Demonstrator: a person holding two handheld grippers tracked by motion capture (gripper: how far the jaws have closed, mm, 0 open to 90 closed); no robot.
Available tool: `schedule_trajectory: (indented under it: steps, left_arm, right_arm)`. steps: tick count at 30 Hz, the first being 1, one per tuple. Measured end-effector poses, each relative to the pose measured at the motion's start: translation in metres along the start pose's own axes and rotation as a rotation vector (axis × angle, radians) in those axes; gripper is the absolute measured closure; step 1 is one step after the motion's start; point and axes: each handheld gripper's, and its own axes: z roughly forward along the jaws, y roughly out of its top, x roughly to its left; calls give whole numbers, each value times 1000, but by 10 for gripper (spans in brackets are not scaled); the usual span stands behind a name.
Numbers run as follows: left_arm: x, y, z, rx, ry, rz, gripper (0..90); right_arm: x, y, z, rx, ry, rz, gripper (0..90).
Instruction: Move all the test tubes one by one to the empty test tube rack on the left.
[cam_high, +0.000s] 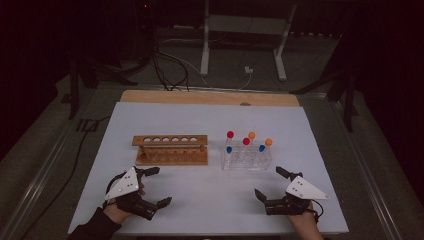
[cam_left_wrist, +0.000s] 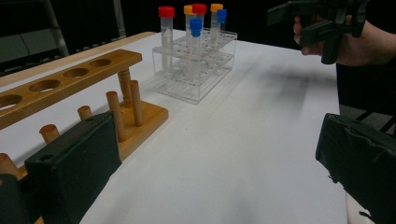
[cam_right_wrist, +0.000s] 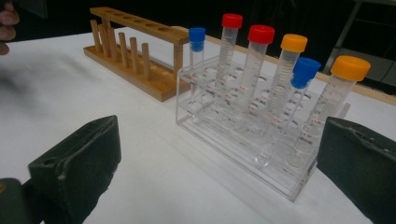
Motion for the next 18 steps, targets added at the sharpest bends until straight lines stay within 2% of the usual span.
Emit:
schedule_trajectory:
  steps: [3, 7, 12, 18]
  left_arm:
    - [-1, 1, -1, -7, 8, 2, 5]
    - [0, 2, -2, -21, 8, -4, 5]
    - [1, 1, -2, -25, 9, -7, 5]
    - [0, 2, -3, -23, 3, -3, 5]
  right_arm:
    - [-3, 0, -1, -8, -4, 35, 0]
    - [-6, -2, -1, 18, -35, 23, 0]
    - [-4, -3, 2, 48, -43, -3, 0]
    - [-5, 0, 0, 45, -52, 9, 0]
